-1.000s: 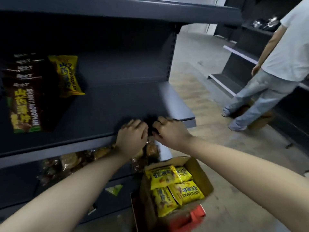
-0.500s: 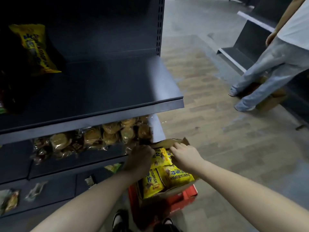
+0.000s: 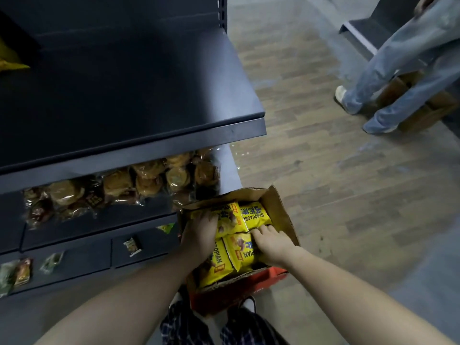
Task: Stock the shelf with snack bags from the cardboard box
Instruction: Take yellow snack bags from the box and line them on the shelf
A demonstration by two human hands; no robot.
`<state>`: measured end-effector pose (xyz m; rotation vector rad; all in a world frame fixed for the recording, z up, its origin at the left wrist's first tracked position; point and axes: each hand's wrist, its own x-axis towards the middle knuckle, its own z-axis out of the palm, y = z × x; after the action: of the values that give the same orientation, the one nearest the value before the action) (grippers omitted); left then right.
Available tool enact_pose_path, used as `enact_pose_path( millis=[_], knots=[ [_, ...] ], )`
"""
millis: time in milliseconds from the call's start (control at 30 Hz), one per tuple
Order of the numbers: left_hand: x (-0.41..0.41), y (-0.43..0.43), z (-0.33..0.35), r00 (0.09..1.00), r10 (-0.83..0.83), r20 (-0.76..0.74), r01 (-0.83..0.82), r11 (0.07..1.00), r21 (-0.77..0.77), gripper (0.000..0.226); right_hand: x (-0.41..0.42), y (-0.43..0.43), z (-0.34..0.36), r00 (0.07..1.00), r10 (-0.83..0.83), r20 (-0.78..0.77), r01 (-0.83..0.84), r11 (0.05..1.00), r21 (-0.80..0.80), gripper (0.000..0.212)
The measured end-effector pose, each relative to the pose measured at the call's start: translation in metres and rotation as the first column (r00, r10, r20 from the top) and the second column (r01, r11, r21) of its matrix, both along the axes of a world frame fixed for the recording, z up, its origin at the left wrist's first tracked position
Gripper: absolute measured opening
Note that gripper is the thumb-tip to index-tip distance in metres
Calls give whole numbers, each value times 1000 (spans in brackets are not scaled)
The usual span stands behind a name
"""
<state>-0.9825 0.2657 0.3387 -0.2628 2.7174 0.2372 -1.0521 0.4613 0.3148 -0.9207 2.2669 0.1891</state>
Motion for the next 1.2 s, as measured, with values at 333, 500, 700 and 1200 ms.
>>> enact_pose_path(
  millis=[333, 500, 700, 1200],
  knots=[
    [-14, 11, -21, 996, -49, 73, 66, 968, -241, 80, 3, -12, -18, 1000, 17, -1, -17, 999, 37, 73],
    [-21, 4, -24, 995, -5, 98, 25, 980, -198, 70, -4, -8, -11, 1000, -9, -5, 9, 1000, -23, 55],
    [-19, -14, -22, 1000, -14, -27, 11, 997, -74, 59, -24, 2, 13, 981, 174, -86, -187, 967, -176, 51],
    [23, -36, -3, 737, -476, -479, 535, 844, -16, 15, -30, 19, 17, 942, 330, -57, -334, 937, -100, 68]
  ],
)
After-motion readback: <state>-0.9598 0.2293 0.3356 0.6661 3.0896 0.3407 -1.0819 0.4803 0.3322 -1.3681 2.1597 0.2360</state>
